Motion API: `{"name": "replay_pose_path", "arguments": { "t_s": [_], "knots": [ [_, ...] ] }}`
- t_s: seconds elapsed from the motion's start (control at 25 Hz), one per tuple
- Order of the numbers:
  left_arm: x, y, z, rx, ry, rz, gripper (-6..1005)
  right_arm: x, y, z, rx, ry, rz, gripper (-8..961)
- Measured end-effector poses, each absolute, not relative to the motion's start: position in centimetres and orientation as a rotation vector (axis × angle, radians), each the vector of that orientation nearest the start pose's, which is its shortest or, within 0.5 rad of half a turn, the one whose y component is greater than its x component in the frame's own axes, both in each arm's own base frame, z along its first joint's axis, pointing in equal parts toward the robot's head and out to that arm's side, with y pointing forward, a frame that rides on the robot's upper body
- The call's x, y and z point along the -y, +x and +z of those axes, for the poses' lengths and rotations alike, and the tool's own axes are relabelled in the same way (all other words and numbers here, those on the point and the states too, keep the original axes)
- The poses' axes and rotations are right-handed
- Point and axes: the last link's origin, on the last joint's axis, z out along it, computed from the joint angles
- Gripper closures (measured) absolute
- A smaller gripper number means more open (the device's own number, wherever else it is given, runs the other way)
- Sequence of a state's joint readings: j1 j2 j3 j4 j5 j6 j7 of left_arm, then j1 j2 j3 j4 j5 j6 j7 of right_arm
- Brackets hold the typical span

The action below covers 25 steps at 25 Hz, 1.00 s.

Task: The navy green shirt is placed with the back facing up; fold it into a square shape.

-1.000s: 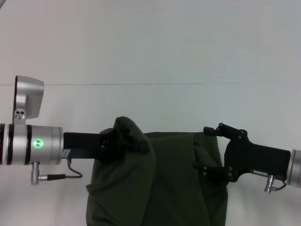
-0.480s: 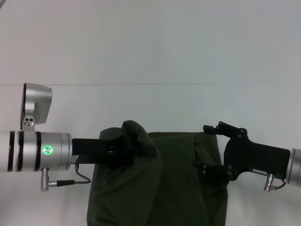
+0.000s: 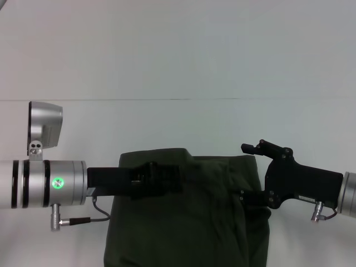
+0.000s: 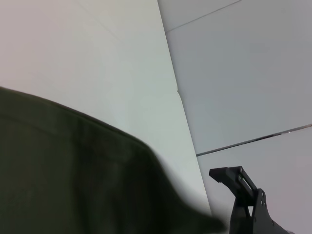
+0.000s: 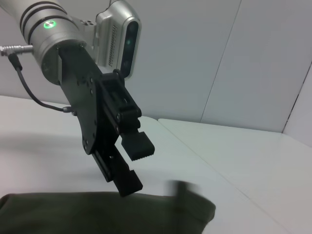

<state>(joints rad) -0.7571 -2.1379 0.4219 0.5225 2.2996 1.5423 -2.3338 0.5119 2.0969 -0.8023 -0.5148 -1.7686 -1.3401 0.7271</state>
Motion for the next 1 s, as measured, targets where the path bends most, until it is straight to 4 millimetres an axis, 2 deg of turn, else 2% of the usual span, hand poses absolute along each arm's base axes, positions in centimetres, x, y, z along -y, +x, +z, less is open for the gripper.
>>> {"name": "replay_pose_path", "arguments": {
  "t_s": [0.12, 0.32, 0.52, 0.72, 0.84, 1.0],
  "knots": [
    [-35.2, -21.9, -3.9, 2.004, -2.416, -0.774, 525, -34.0, 26.7, -2.8, 0.019, -2.54, 0.578, 34],
    [-34.3, -22.6, -2.3, 1.83, -2.523, -0.865, 295, -34.0, 26.7, -2.4, -0.05, -2.531, 0.616, 34],
    [-32.9, -24.1, 1.0, 1.513, -2.577, -1.039, 194, -34.5, 25.8, -1.4, -0.196, -2.549, 0.696, 33],
    [-31.6, -25.6, 2.5, 1.317, -2.625, -0.966, 93, -35.1, 24.1, -0.2, -0.361, -2.598, 0.759, 33],
    [-30.6, -26.4, 3.0, 1.209, -2.652, -0.944, 70, -35.4, 23.7, 1.0, -0.557, -2.6, 0.771, 36],
    [-29.5, -27.0, 3.3, 1.07, -2.689, -0.908, 65, -35.3, 24.5, 2.4, -0.864, -2.568, 0.729, 38]
  ]
}}
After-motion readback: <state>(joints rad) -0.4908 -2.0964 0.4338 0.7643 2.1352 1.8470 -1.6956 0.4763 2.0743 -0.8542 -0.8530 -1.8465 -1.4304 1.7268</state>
